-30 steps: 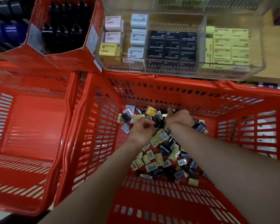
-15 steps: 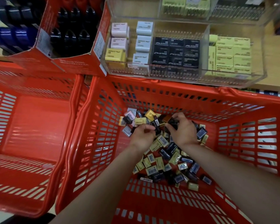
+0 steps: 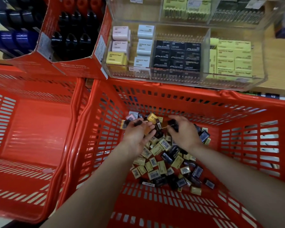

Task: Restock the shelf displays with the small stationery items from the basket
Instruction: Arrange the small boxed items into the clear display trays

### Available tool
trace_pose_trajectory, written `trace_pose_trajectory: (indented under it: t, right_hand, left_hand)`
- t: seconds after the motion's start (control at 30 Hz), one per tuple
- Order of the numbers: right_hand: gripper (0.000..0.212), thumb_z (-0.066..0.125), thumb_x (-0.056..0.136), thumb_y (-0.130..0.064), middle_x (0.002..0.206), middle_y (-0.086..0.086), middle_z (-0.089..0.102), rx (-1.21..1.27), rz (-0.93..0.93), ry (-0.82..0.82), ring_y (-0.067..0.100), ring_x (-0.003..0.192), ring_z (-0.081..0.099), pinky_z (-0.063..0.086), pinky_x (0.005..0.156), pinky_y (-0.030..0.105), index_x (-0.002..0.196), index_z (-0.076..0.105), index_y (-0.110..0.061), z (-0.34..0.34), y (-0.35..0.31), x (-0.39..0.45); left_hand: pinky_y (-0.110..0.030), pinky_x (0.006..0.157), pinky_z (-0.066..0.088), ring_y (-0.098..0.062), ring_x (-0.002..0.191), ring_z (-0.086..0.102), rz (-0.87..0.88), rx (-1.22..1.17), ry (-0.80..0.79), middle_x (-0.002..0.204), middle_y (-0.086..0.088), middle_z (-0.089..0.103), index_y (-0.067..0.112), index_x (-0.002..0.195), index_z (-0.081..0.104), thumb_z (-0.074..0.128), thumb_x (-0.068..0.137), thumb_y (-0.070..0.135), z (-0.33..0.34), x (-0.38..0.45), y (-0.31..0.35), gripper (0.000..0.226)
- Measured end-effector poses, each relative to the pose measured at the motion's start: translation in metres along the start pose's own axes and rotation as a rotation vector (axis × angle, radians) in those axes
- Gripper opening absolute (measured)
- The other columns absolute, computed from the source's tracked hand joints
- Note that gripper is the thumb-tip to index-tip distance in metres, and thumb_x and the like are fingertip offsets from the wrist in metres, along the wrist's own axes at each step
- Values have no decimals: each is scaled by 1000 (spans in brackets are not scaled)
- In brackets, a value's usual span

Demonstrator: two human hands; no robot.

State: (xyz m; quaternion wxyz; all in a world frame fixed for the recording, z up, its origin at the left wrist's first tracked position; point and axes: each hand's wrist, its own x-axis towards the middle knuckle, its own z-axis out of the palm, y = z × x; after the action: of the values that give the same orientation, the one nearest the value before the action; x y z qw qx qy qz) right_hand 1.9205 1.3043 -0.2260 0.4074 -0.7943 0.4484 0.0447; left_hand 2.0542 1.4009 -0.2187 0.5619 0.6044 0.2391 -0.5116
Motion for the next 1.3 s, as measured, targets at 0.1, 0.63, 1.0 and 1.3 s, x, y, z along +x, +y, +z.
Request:
trace_pose_trajectory:
  t: [0.1, 0.63, 1.0, 1.3]
  right_hand:
    - [47, 47, 101, -37, 144, 4, 49, -383, -22, -157, 25, 134, 40, 35, 109, 41, 144, 42, -19, 9, -5, 16]
    - [25, 77, 81, -11, 87, -26, 66, 375, -104, 19, -11, 86, 64, 50, 79, 6, 102, 72, -23, 26, -26, -50]
    - [45, 72, 86, -42, 125, -1, 52, -192, 32, 99, 19, 92, 61, 56, 76, 35, 127, 60, -29, 9, 29, -21]
    - [20, 70, 90, -24, 84, 0, 74, 813, 453, 170, 11, 66, 69, 59, 72, 27, 106, 72, -12, -9, 15, -11]
  left_hand:
    - [-33, 68, 59, -21, 80, 69, -13, 39, 0, 83, -8, 70, 13, 106, 57, 49, 102, 9, -9, 3, 3, 10]
    - [-40, 81, 60, -28, 101, 69, -86, 132, -152, 113, -16, 71, 8, 118, 61, 65, 94, 29, 1, -8, -30, 32]
    - [-32, 68, 59, -18, 76, 73, -49, 144, -132, 100, -11, 67, 16, 89, 66, 76, 83, 16, -24, -5, -19, 11]
    - [-31, 66, 58, -14, 65, 65, -124, 204, -154, 82, -5, 60, 16, 93, 67, 72, 88, 23, -10, -16, -13, 10]
